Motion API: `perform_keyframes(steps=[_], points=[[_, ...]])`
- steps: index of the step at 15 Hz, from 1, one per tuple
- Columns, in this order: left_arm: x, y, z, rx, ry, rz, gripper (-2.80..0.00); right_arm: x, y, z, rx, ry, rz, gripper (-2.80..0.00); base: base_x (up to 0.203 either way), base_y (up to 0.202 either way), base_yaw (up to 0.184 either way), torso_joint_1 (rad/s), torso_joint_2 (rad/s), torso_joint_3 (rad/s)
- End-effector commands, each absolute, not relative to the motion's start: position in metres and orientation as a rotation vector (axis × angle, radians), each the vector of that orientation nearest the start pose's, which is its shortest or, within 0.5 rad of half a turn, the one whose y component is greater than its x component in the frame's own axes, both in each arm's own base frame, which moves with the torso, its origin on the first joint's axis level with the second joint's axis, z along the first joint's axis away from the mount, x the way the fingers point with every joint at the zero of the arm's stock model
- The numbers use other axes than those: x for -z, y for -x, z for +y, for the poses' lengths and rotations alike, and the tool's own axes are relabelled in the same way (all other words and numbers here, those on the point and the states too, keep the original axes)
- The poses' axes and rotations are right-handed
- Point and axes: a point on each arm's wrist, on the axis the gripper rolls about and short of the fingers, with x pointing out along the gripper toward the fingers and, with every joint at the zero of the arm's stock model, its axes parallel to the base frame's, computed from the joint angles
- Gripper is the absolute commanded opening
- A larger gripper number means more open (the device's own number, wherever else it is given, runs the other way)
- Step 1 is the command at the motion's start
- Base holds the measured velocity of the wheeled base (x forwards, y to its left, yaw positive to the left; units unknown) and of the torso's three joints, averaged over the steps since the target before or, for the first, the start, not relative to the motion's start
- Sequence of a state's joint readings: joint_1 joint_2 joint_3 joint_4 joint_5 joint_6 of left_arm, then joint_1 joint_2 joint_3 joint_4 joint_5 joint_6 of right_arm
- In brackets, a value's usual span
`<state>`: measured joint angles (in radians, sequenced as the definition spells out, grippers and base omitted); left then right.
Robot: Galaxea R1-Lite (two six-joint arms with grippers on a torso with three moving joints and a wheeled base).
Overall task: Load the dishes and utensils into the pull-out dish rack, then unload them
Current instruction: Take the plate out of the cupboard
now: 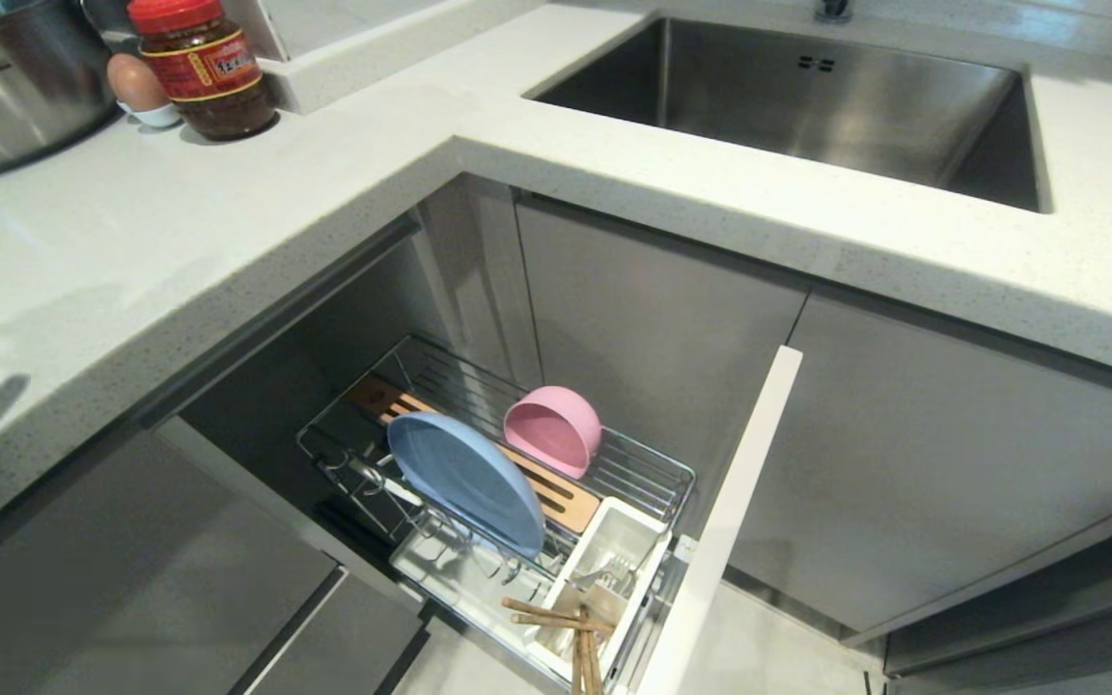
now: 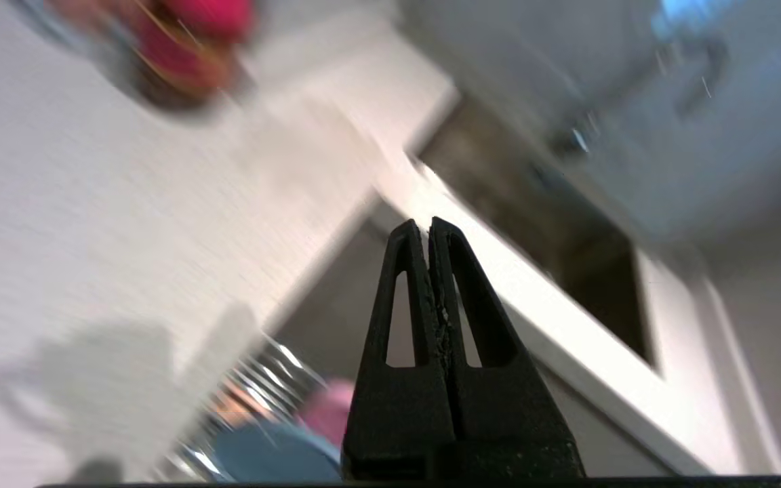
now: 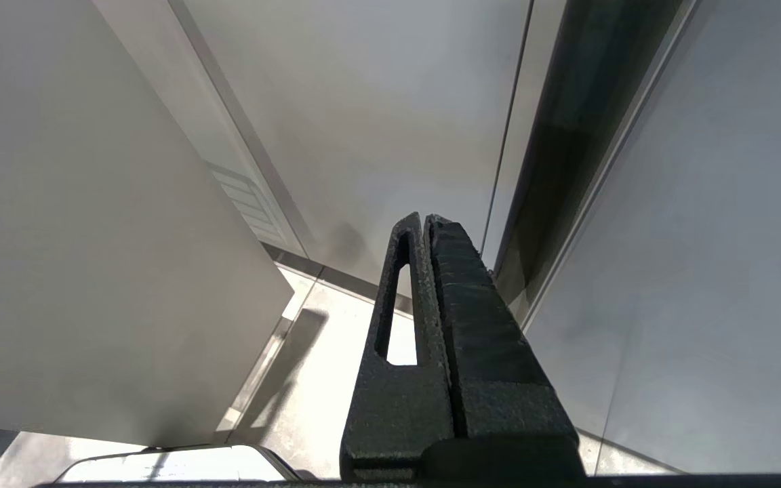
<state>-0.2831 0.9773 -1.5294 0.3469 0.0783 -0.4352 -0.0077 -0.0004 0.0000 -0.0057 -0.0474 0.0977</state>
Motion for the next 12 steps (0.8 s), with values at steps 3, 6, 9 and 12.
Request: perform_keyframes(steps=[3,6,9,12], points=[[-0.399,-0.086,-0.053,0.414,0.452,0.133,-2.80,-0.076,0.023,-0.001,0.055,-0.098,-0.013,-2.80,0.000,0.000,0.000,0.000,0.00,0.000],[-0.372,-0.109,-0.093,0.424,0.423,0.295,-2.80,-0.076,0.023,-0.001,0.055,-0.098,-0.013,-2.80,0.000,0.000,0.000,0.000,0.00,0.000],[-0.344,-0.134,-0.132,0.326,0.397,0.409,-2.80,-0.076,0.023,-0.001,0.055,-0.098,-0.012,-2.80,0.000,0.000,0.000,0.000,0.00,0.000],[-0.314,-0.153,-0.167,0.208,0.357,0.479,-2.80,-0.076,0.023,-0.001,0.055,-0.098,-0.013,-2.80,0.000,0.000,0.000,0.000,0.00,0.000]])
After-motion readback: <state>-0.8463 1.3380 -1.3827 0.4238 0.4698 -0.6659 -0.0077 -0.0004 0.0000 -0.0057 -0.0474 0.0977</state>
